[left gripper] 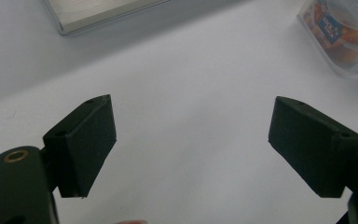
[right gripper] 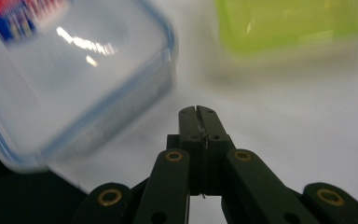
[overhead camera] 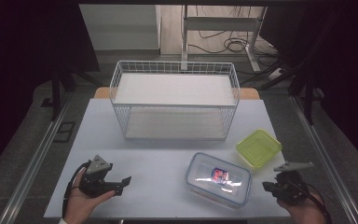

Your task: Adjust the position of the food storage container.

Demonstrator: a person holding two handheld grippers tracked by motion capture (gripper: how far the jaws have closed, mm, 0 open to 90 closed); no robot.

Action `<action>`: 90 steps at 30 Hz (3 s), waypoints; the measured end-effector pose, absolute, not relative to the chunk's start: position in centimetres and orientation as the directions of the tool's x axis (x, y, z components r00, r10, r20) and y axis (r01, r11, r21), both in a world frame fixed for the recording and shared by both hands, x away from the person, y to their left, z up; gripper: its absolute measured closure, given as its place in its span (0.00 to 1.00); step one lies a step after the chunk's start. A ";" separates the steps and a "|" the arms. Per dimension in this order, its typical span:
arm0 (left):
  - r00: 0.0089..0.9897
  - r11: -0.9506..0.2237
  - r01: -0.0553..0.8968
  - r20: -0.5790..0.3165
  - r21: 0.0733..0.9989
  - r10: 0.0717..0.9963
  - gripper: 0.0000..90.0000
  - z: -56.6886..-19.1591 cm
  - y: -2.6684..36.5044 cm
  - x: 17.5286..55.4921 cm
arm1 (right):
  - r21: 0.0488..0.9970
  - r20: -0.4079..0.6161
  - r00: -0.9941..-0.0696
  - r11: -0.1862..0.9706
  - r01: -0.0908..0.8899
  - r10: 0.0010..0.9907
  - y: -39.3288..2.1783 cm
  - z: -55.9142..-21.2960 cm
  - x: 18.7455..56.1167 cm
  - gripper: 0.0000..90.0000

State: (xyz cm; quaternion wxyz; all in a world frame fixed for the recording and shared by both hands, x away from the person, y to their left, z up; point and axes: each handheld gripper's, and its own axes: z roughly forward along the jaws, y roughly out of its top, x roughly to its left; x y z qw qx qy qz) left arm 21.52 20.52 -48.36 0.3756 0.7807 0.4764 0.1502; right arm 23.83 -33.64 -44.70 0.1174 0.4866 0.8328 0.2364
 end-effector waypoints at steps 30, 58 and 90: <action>0.484 -0.257 0.639 -0.119 0.725 0.867 0.16 -48.7 20.8 21.5 | 0.465 0.032 -0.549 0.474 0.748 0.835 -28.1 -47.3 27.0 1.00; 0.484 -0.258 0.640 -0.119 0.723 0.867 0.16 -48.7 21.0 21.6 | 0.526 0.001 -0.578 0.492 0.694 0.816 -20.4 -48.1 30.5 1.00; 0.461 -0.212 0.660 -0.166 0.721 0.872 0.16 -48.8 21.2 21.5 | 0.657 0.107 -0.598 0.396 0.642 0.794 -22.9 -46.5 28.3 0.93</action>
